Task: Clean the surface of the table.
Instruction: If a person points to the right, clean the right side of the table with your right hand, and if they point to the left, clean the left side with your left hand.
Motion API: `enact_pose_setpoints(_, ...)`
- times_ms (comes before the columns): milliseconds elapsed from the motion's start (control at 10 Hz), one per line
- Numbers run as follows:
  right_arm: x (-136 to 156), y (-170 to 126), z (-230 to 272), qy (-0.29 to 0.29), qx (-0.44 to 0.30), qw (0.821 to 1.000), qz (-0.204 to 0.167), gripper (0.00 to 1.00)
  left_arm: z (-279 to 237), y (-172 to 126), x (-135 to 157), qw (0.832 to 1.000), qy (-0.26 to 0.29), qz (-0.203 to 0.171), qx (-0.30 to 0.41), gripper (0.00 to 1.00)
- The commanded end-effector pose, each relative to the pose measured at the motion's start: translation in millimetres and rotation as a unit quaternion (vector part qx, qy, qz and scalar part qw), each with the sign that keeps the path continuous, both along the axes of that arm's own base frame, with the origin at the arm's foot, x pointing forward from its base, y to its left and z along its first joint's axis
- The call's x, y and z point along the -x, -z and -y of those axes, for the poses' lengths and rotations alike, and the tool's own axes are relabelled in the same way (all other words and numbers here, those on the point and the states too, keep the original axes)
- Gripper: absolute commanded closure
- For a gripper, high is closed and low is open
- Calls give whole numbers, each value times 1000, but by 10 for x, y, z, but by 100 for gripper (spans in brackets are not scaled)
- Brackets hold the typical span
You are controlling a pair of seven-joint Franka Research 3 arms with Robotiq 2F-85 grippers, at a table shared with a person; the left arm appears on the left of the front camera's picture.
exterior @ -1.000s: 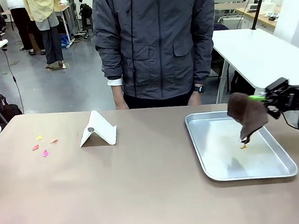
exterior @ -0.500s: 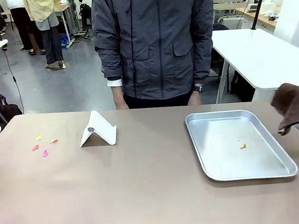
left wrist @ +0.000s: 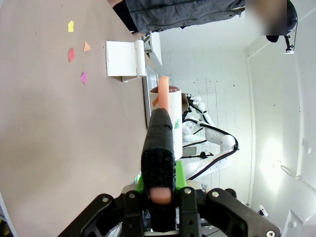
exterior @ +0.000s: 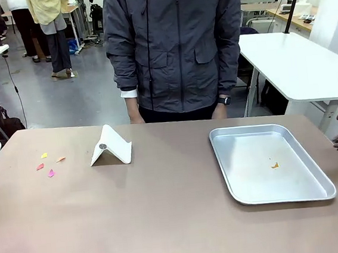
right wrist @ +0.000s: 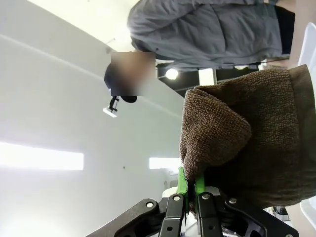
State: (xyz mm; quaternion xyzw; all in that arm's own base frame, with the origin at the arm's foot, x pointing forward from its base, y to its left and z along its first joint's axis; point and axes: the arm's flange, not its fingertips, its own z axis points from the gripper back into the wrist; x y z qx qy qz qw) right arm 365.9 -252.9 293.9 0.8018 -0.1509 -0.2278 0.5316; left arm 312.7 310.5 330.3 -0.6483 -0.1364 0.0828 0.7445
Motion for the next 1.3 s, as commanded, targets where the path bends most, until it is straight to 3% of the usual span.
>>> enact_pose_setpoints(0,5,-40,-5,-8,4,1000,2,94,14,-29,28,1000,5,10,5,100)
enact_pose_setpoints(400,2,19,-11,-3,-1,1000,-3,94,14,-29,28,1000,5,10,5,100)
enact_pose_setpoints(500,-18,-22,-126,8,54,998,-13,94,14,-29,28,1000,5,10,5,100)
enact_pose_setpoints(700,-80,-230,-444,6,142,990,5,94,14,-29,28,1000,5,10,5,100)
enact_pose_setpoints(1200,-351,-480,-1330,-8,323,946,-26,94,14,-29,28,1000,5,10,5,100)
